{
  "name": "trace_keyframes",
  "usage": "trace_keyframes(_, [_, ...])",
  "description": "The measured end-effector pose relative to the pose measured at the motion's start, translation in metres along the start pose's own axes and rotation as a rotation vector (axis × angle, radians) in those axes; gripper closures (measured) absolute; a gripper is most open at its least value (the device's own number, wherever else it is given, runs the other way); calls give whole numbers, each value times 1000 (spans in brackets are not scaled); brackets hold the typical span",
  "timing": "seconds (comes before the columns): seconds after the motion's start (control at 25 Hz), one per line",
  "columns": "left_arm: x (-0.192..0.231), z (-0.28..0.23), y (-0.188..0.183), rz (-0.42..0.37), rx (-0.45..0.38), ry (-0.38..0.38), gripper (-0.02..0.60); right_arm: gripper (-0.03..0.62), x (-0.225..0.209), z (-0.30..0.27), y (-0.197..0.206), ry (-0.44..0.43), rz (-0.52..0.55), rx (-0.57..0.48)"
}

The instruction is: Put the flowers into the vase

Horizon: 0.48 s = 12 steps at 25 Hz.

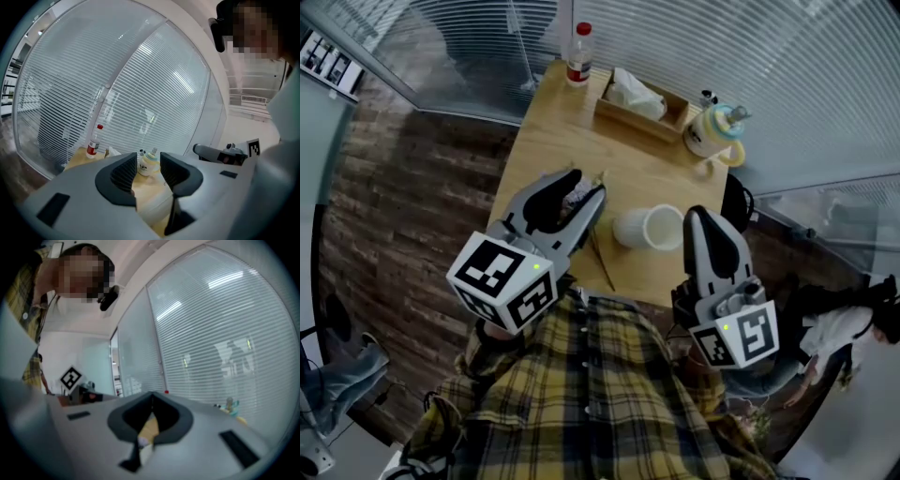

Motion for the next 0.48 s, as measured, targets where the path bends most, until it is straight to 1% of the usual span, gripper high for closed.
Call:
trace_keyframes(0.16, [-3, -4, 9, 10, 41, -23, 416, 581, -8, 6, 3, 1, -13, 1])
trace_keyframes(0.36, [-7, -7, 24, 30, 119, -55, 416, 581, -16, 13, 5, -2, -33, -5])
trace_keyframes(0.48, [-7, -5, 36, 45, 162, -88, 416, 580, -23, 17, 8, -6, -48, -6])
Point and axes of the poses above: the fingertips, and each gripper's own axes: z backward along the fingers, x to its left, y out of its underside, the point moved 10 cm from there along z, backward along the fingers, and after that the axes turned 6 degrees about -x, right-handed, at the moved point
